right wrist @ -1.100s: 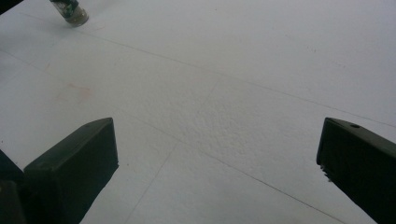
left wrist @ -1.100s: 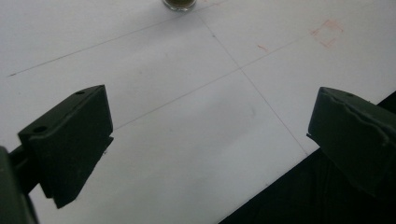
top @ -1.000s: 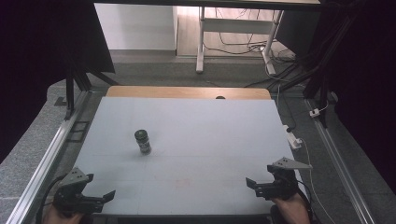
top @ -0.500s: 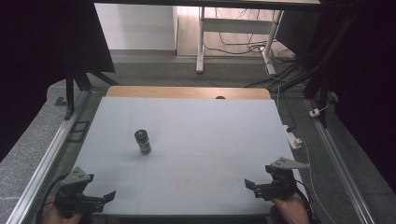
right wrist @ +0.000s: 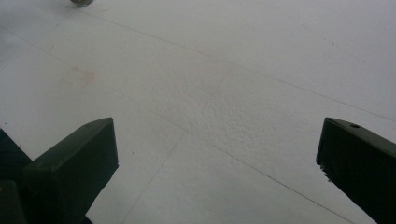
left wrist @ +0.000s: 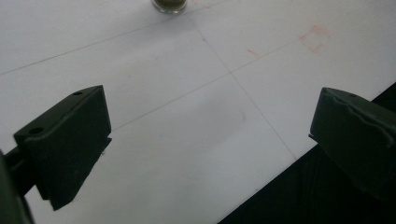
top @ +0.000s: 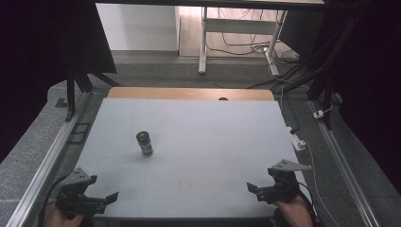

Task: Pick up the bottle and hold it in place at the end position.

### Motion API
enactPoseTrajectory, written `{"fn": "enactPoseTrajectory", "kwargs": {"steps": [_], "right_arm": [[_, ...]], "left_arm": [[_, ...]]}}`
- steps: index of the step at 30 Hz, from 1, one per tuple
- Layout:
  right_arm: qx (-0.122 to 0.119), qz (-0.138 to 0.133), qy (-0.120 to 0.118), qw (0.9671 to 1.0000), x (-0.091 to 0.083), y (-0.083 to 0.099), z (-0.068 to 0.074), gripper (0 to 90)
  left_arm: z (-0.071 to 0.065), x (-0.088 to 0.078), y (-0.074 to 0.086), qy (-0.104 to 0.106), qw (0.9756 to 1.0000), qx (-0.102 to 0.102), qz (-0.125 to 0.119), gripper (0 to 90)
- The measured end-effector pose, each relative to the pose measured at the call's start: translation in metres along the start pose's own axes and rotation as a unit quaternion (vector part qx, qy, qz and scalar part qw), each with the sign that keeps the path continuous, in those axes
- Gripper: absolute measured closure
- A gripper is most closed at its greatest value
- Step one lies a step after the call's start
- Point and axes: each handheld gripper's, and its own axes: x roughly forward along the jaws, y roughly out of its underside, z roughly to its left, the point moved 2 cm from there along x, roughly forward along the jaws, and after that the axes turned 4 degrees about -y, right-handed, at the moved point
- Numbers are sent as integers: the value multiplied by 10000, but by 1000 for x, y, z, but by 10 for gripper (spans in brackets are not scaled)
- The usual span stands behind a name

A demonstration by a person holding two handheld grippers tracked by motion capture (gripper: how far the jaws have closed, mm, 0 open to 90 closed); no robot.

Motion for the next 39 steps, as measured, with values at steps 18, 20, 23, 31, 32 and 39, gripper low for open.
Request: {"fn": "enactPoseTrajectory", "kwargs": {"steps": [18,20,23,31,32,39], "right_arm": [[-75,94,-34,9999,2,0,1,0],[-76,110,-40,9999,2,0,1,0],[-80,119,-37,9999,3,0,1,0],[-78,129,-56,9999,3,0,1,0],[-78,129,-56,9999,3,0,1,0],[-76,153,-54,9998,4,0,1,0]], "left_arm": [[8,4,-8,262,9990,119,-350,7],[8,6,-10,277,9988,136,-388,9],[9,9,-13,354,9982,186,-440,13],[10,20,-18,548,9963,321,-576,12],[11,21,-19,561,9963,286,-588,12],[12,32,-27,570,9957,261,-682,5]]}}
